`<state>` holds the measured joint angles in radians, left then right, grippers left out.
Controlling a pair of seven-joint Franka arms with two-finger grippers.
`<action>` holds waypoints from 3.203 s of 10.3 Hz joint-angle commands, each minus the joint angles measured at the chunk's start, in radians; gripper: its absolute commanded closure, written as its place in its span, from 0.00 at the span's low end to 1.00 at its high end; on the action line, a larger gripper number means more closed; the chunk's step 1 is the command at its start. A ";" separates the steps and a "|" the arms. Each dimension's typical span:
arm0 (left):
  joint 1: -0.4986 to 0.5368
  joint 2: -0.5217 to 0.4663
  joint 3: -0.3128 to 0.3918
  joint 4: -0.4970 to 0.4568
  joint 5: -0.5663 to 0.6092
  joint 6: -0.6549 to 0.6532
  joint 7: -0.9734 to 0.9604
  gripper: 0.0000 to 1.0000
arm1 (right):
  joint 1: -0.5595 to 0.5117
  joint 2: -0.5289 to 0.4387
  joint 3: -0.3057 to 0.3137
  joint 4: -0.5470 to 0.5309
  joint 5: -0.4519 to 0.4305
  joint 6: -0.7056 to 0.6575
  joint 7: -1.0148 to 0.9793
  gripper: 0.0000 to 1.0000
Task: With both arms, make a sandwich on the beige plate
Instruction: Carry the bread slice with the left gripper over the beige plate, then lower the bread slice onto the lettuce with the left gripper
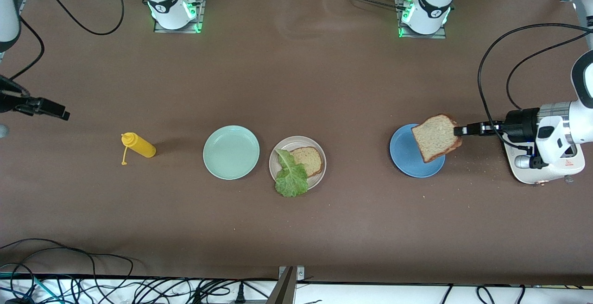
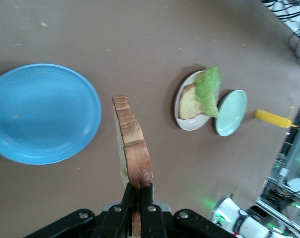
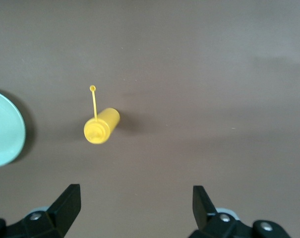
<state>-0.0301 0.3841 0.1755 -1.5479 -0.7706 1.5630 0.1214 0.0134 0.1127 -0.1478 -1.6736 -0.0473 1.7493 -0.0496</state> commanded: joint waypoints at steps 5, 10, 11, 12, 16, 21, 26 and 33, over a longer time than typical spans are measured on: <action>-0.132 0.203 -0.024 0.025 -0.441 0.000 0.046 1.00 | 0.016 -0.056 0.077 0.078 -0.062 -0.113 0.026 0.00; -0.220 0.263 -0.037 -0.009 -0.662 0.137 0.159 1.00 | 0.010 -0.042 0.050 0.111 -0.046 -0.120 0.040 0.00; -0.247 0.265 -0.037 -0.018 -0.688 0.181 0.159 1.00 | 0.010 -0.050 0.057 0.111 -0.046 -0.123 0.051 0.00; -0.278 0.266 -0.048 -0.030 -0.732 0.246 0.159 1.00 | 0.005 -0.053 0.056 0.106 -0.046 -0.154 0.048 0.00; -0.300 0.324 -0.134 -0.032 -0.904 0.413 0.275 1.00 | -0.007 -0.036 0.053 0.111 -0.046 -0.140 0.045 0.00; -0.326 0.387 -0.191 -0.057 -1.031 0.530 0.472 1.00 | -0.015 -0.039 0.018 0.161 0.029 -0.140 0.034 0.00; -0.349 0.426 -0.200 -0.066 -1.112 0.577 0.613 1.00 | -0.009 0.004 0.002 0.153 0.106 -0.111 0.031 0.00; -0.327 0.430 -0.199 -0.113 -1.096 0.574 0.793 0.40 | -0.007 0.004 -0.021 0.158 0.087 -0.157 -0.035 0.00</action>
<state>-0.3658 0.8227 -0.0202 -1.6425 -1.8393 2.1345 0.8548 0.0108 0.1024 -0.1690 -1.5278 0.0315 1.5976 -0.0637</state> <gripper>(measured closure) 0.436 0.000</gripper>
